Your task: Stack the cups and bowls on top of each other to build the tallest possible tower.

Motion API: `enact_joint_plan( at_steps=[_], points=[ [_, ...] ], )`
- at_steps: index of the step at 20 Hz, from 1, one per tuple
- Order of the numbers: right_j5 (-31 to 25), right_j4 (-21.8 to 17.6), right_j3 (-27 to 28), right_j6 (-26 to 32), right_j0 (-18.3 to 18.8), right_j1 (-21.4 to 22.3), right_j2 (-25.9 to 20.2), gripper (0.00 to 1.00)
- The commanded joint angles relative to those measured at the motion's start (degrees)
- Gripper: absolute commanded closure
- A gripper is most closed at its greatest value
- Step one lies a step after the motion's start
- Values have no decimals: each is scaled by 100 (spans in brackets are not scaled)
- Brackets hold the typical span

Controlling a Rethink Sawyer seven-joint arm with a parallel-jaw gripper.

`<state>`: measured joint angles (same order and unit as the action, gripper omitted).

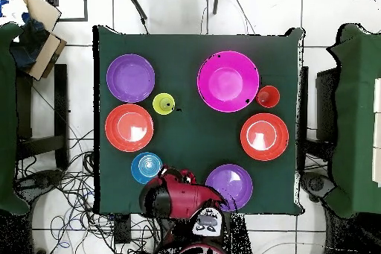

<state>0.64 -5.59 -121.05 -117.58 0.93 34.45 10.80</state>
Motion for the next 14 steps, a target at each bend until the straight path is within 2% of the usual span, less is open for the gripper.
enact_joint_plan(
  at_steps=[1, 6, 14],
  points=[
    [77, 211, -310, -1060, -37, -172, -689, 0],
    [-44, 299, -302, -1090, -140, -104, -619, 0],
    [172, 263, -304, -1121, -176, -211, -554, 0]
  ],
)
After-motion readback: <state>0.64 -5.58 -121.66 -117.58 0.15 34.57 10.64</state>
